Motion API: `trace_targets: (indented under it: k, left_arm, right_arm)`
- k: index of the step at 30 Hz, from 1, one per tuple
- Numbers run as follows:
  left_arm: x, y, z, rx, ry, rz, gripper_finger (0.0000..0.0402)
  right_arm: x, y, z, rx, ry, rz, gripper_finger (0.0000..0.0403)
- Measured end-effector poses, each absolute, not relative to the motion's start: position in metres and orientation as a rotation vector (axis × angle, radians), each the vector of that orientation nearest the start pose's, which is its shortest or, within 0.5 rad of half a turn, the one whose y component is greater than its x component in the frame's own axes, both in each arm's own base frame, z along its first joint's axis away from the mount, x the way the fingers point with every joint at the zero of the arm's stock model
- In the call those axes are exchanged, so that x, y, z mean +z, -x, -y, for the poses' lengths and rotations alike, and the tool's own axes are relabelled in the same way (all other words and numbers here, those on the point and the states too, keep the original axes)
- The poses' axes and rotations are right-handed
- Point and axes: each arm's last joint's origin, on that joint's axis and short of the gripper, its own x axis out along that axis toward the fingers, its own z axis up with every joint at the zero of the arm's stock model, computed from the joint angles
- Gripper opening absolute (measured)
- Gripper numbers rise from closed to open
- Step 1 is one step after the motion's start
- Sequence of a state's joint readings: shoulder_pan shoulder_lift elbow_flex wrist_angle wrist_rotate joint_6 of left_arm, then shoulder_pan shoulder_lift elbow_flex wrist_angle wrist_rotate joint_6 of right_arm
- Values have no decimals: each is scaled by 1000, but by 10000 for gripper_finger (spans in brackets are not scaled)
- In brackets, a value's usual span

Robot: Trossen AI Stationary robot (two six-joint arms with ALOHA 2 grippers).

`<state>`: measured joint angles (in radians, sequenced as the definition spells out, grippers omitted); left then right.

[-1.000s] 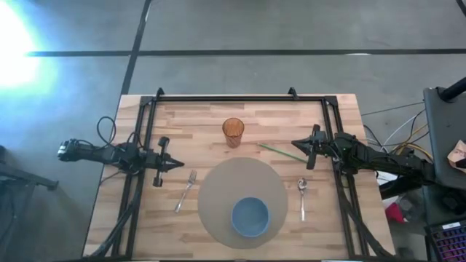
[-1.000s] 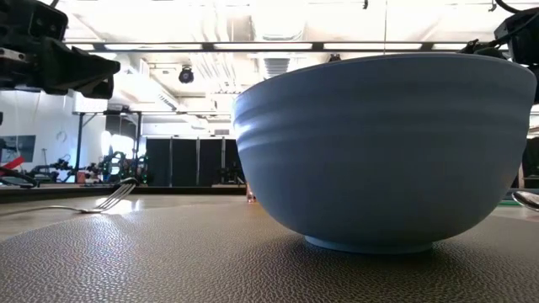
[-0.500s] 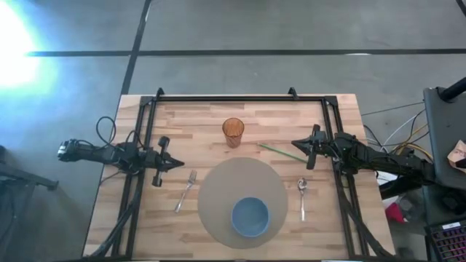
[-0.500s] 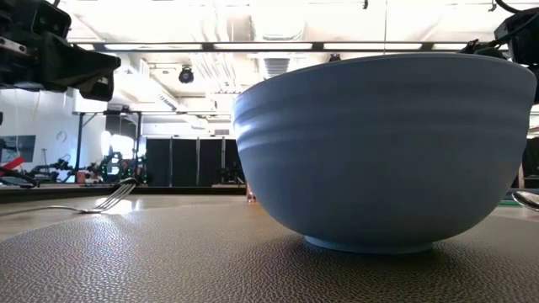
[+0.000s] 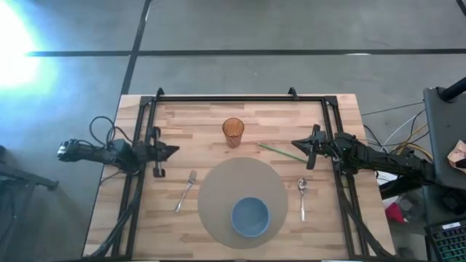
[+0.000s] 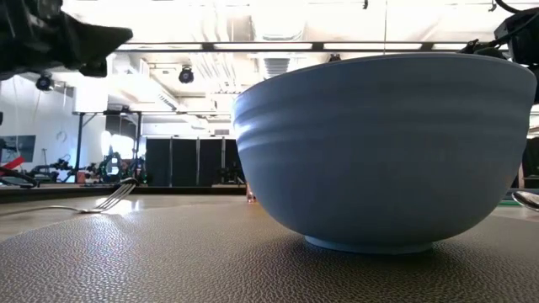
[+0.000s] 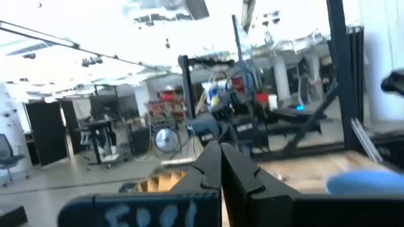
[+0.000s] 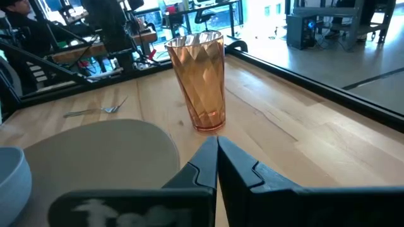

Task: Pick & Place Utensil
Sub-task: Put the cup on the top left of the place mat

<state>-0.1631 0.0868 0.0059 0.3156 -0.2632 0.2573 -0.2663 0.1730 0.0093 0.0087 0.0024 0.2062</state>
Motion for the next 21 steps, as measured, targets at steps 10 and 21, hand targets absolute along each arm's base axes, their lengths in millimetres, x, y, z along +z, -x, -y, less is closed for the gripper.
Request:
trace_targets:
  k: [10,21]
  left_arm:
    - [192,-98,8,132,-166,255,46]
    - [212,-97,3,315,77,355,179]
  right_arm:
    - [153,-103,28,-283,-225,-125,8]
    - [153,-103,28,-283,-225,-126,8]
